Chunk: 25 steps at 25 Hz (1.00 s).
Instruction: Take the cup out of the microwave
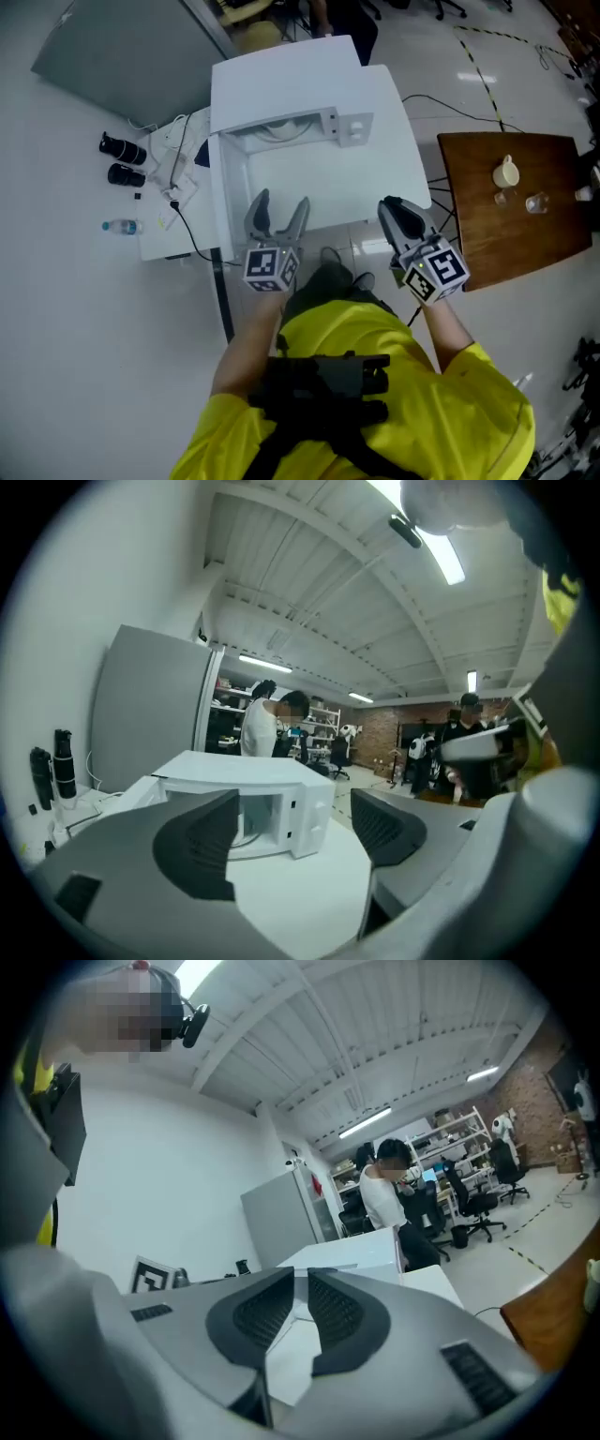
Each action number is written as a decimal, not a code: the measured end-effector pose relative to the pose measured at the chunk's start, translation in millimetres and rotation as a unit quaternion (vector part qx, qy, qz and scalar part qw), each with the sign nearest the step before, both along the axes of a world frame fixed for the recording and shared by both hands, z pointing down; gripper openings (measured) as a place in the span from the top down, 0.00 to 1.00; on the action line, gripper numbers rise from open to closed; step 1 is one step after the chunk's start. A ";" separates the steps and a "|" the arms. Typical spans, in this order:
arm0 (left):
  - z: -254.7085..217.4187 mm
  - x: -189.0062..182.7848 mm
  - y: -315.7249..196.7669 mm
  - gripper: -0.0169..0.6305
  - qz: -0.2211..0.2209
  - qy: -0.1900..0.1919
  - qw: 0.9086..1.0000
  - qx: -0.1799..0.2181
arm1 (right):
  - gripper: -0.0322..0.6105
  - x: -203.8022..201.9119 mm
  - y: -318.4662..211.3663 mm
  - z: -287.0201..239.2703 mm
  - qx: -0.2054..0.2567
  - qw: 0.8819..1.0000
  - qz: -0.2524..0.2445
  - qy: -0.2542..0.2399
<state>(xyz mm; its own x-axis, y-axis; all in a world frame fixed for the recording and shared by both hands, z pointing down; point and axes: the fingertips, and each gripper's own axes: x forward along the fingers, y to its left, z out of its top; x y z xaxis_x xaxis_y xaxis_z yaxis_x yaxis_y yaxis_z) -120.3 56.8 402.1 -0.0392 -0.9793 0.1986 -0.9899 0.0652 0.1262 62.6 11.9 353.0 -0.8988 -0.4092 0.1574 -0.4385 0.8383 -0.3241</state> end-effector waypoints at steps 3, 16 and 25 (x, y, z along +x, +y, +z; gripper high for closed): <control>52.4 -27.5 -64.2 0.34 -0.005 -0.030 0.999 -0.035 | 0.87 -20.9 -24.6 21.3 -0.013 1.000 -0.015 0.002; 196.8 -146.1 -170.3 0.21 -0.056 0.009 0.994 -0.098 | 0.87 -88.6 -96.2 112.3 -0.048 0.998 -0.018 0.043; 213.5 -175.2 -234.2 0.18 -0.026 -0.010 0.997 -0.069 | 0.87 -94.5 -83.4 169.1 -0.095 0.990 -0.064 0.087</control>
